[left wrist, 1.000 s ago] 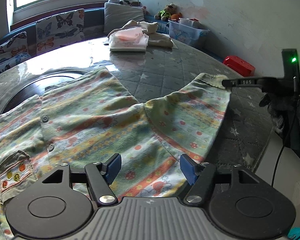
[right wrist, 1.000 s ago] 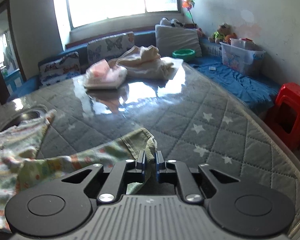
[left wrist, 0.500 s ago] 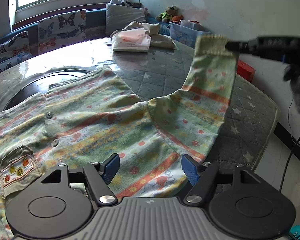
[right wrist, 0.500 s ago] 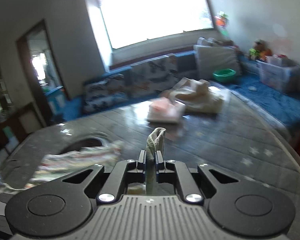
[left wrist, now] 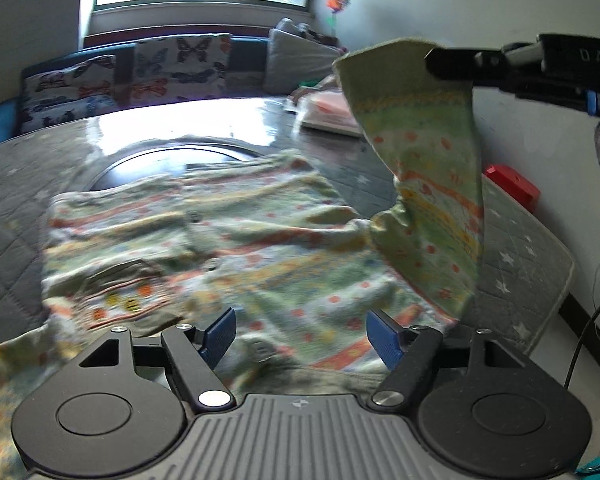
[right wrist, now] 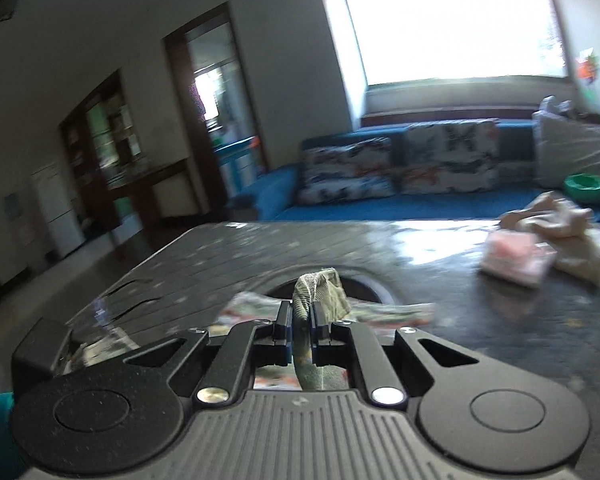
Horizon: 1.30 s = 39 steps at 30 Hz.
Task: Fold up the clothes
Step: 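Grasp the sleeve cuff with the right gripper and lift it over the shirt body, then lay the held sleeve across the shirt body and open the right gripper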
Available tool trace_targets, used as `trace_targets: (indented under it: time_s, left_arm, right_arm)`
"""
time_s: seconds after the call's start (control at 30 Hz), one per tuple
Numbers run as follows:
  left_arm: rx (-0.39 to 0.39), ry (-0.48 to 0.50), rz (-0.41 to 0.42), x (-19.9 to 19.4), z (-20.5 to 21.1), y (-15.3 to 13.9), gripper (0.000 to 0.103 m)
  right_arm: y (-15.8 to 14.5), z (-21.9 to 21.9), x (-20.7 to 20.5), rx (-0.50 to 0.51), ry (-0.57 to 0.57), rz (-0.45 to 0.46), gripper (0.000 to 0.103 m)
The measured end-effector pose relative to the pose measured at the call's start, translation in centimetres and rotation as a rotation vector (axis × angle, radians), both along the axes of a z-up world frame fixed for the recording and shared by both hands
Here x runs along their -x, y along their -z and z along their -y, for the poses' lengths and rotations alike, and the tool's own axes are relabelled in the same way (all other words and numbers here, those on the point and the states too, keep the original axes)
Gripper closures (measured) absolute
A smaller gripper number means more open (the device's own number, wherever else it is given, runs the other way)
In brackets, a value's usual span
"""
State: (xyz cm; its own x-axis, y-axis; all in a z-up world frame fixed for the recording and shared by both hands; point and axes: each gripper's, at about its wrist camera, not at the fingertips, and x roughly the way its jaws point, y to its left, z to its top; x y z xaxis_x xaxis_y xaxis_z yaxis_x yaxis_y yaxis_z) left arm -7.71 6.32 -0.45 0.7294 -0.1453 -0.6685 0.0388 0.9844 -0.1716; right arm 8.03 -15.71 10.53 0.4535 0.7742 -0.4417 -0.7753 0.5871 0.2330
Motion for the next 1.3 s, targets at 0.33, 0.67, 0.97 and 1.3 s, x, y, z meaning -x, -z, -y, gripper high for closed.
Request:
trace_targets:
  time_s: [0.33, 0.67, 0.97, 1.3]
  left_arm:
    - [0.038, -0.126, 0.000, 2.8, -4.8, 0.6, 0.026]
    - [0.055, -0.188, 0.006, 4.3, -7.1, 0.6, 0.026]
    - [0.045, -0.227, 0.052, 5.1, -8.2, -1.0, 0.026]
    - [0.077, -0.149, 0.063, 3.2, -6.4, -1.4, 0.029]
  right_arm:
    - [4.1, -7.9, 1.8, 0.076, -0.187, -0.088, 0.096]
    - [6.9, -12.1, 3.5, 0.127, -0.281, -0.179, 0.086]
    - [5.5, -7.9, 1.8, 0.228, -0.196, -0.059, 0.086]
    - [9.1, -2.9, -1.5, 0.412, -0.034, -0.029, 0.086]
